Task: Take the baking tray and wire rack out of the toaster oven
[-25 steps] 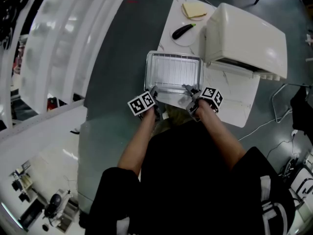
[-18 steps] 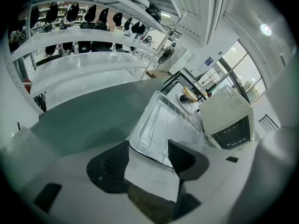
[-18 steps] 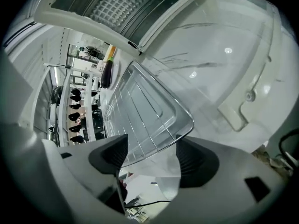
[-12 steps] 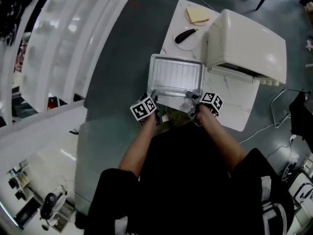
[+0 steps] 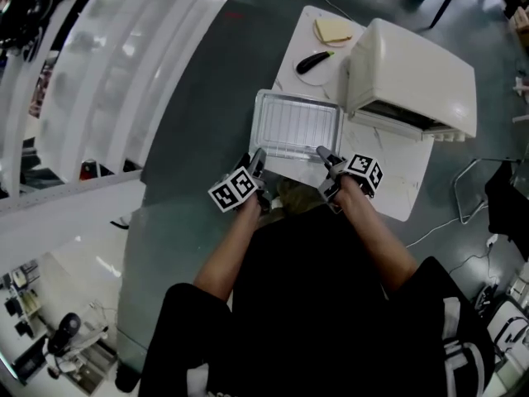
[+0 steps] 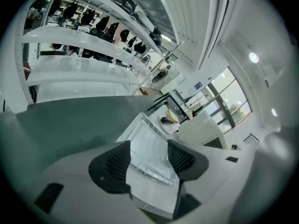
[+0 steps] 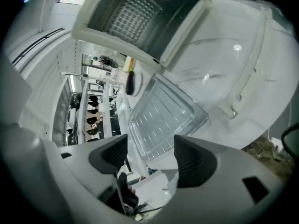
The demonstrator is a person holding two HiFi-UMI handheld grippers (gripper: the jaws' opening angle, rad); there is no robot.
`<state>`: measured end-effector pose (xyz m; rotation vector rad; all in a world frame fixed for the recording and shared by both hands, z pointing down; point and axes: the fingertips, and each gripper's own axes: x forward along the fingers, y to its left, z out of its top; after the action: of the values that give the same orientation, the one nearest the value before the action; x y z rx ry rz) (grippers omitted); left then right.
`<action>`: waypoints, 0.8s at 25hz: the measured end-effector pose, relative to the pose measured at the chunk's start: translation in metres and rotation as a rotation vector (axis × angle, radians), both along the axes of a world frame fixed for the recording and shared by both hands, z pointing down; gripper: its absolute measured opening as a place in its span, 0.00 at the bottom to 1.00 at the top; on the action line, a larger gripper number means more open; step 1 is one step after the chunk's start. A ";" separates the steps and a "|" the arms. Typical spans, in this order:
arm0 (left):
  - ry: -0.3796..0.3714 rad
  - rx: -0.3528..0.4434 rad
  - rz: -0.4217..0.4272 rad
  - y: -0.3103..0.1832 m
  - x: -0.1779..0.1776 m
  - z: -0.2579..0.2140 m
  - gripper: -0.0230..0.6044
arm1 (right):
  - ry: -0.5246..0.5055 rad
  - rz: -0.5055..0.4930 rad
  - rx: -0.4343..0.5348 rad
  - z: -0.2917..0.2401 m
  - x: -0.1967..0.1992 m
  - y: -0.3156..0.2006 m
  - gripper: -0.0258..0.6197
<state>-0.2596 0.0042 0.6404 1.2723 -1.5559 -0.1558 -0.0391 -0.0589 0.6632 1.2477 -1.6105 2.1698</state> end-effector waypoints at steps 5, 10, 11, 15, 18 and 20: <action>0.037 0.237 0.059 0.030 0.023 -0.059 0.12 | 0.097 0.051 0.467 -0.096 0.037 -0.013 0.12; -0.085 0.394 0.161 0.074 0.045 -0.099 0.07 | 0.127 -0.140 0.751 -0.148 0.056 0.028 0.08; -0.117 0.414 0.190 0.080 0.050 -0.105 0.07 | 0.159 -0.190 0.782 -0.152 0.060 0.039 0.08; -0.207 0.487 0.261 0.102 0.075 -0.127 0.07 | 0.384 -0.389 0.878 -0.162 0.091 0.082 0.08; -0.313 0.516 0.297 0.111 0.097 -0.144 0.07 | 0.479 -0.437 0.967 -0.178 0.119 0.105 0.08; -0.341 0.542 0.332 0.111 0.114 -0.154 0.07 | 0.494 -0.420 0.983 -0.186 0.136 0.113 0.08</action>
<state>-0.1456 0.1151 0.4868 2.0536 -1.6144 -0.1582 0.0973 0.0538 0.4777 1.2909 -2.4459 0.6931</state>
